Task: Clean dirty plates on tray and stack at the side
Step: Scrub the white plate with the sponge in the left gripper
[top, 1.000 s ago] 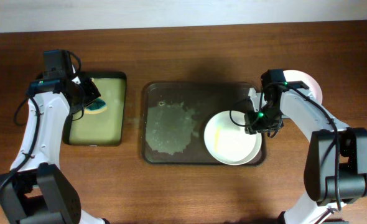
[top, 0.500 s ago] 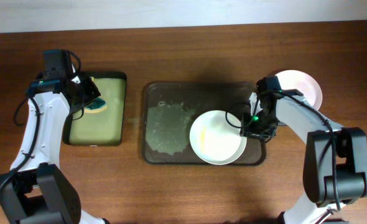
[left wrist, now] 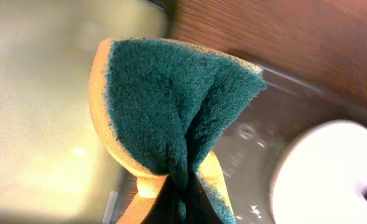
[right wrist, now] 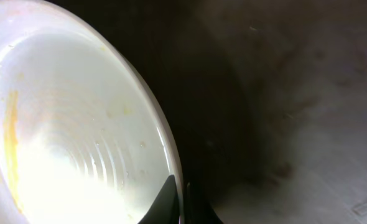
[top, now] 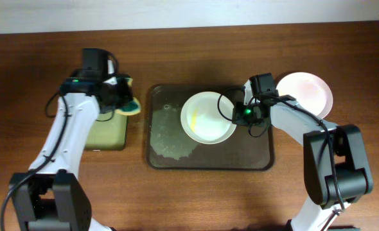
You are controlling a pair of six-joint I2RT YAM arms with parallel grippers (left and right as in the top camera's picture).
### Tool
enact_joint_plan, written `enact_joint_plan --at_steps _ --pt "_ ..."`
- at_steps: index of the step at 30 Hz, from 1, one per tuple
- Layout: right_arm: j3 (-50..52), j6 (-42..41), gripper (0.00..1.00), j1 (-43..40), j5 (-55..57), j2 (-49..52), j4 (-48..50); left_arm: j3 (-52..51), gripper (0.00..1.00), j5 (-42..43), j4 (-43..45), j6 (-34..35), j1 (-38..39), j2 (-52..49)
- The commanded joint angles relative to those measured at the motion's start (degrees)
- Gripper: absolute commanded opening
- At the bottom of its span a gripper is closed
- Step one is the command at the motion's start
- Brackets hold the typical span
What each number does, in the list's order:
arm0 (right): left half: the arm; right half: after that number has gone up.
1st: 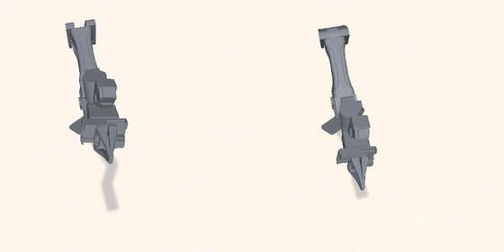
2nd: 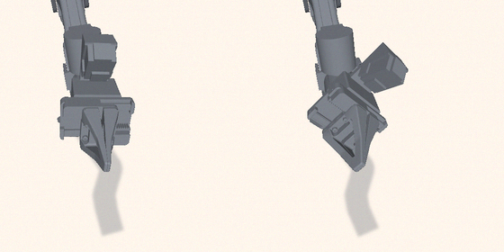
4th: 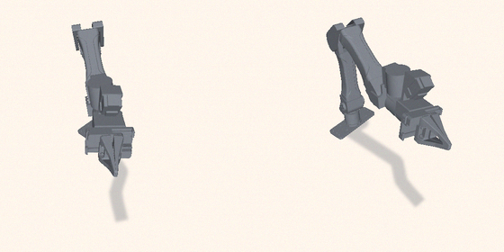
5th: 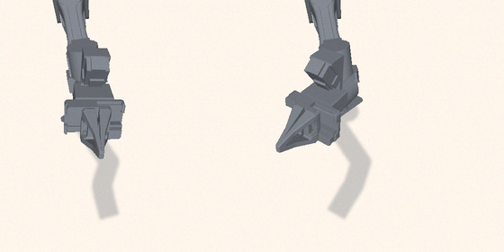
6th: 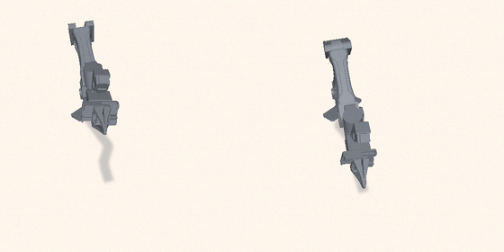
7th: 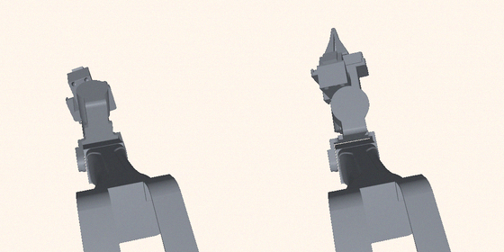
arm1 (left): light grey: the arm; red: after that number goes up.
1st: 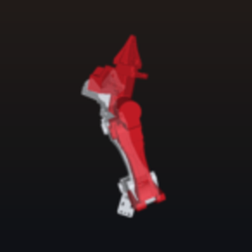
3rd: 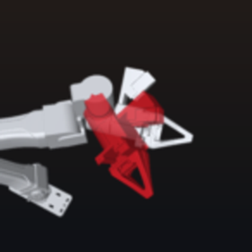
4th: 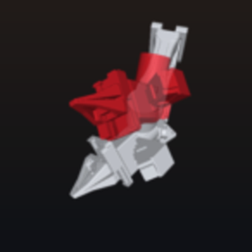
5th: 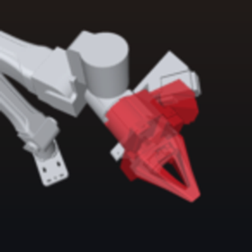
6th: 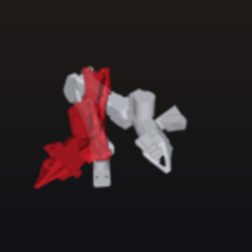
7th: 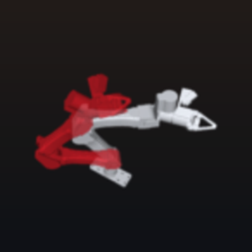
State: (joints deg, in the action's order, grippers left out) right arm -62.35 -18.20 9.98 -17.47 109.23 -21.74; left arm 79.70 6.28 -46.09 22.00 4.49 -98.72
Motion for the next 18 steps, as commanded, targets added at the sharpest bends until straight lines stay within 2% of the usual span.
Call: enact_joint_plan --at_steps 1,4,6,13,15,18 --pt "-0.8 4.3 0.04 1.2 -6.6 3.4 -0.7 -0.2 0.0 1.0 0.2 -1.0 4.8 1.2" --pt "-4.5 5.9 0.04 1.3 -8.9 3.4 -8.0 -0.2 0.0 1.0 0.3 -0.5 8.2 1.2" --pt "-4.6 5.8 0.04 1.3 -8.2 3.7 -8.3 -0.2 0.0 1.1 0.4 2.8 10.1 1.2" --pt "-5.1 4.0 0.04 1.4 -4.3 4.6 -8.6 -0.2 0.0 2.6 3.2 4.5 19.0 -4.2" --pt "-7.5 4.1 0.04 1.4 -4.1 4.6 -11.5 -0.2 0.0 3.0 4.1 4.5 20.9 -6.3" --pt "-14.0 4.4 0.04 3.7 4.5 4.6 -20.1 -0.2 0.0 3.0 6.1 4.5 22.0 -7.3"
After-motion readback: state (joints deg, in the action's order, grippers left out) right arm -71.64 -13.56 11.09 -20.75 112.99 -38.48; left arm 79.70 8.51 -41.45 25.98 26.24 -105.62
